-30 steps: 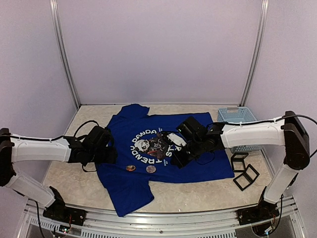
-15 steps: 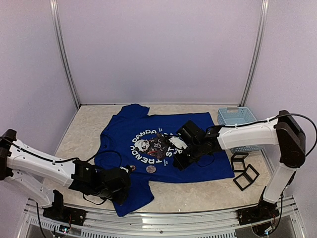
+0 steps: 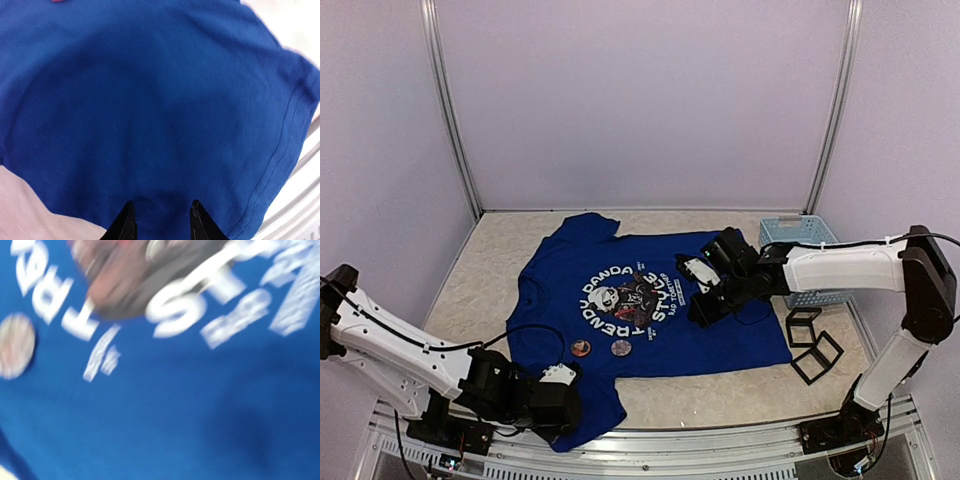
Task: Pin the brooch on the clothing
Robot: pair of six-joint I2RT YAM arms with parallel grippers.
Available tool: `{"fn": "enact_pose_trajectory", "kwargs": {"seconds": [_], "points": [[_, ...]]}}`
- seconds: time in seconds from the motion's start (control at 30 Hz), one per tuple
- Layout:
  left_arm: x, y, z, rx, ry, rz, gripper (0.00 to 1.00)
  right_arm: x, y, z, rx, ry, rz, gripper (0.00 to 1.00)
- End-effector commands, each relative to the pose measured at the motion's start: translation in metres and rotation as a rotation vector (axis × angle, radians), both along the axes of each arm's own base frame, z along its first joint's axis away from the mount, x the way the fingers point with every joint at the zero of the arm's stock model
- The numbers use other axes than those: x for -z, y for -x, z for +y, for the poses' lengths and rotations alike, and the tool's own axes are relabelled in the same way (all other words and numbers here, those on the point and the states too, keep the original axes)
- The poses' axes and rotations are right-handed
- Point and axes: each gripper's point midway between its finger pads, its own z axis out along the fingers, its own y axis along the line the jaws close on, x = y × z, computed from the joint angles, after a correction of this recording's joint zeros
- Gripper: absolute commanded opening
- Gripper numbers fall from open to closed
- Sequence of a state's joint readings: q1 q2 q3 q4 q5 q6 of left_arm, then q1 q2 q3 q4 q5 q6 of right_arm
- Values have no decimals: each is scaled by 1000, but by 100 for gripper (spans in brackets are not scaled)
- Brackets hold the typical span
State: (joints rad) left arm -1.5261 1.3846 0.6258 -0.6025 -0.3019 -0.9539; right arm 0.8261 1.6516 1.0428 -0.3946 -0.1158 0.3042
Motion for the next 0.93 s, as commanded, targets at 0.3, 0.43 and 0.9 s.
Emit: {"fn": "enact_pose_trajectory", "kwargs": {"seconds": [0.3, 0.43, 0.9], "points": [[-221, -280, 47, -523, 441, -807, 87, -210, -150, -225, 588, -280, -656, 85], [-252, -300, 152, -783, 391, -1096, 95, -213, -131, -317, 864, -200, -829, 85], [-180, -271, 287, -1051, 88, -1228, 99, -113, -66, -383, 1253, -84, -924, 92]]}}
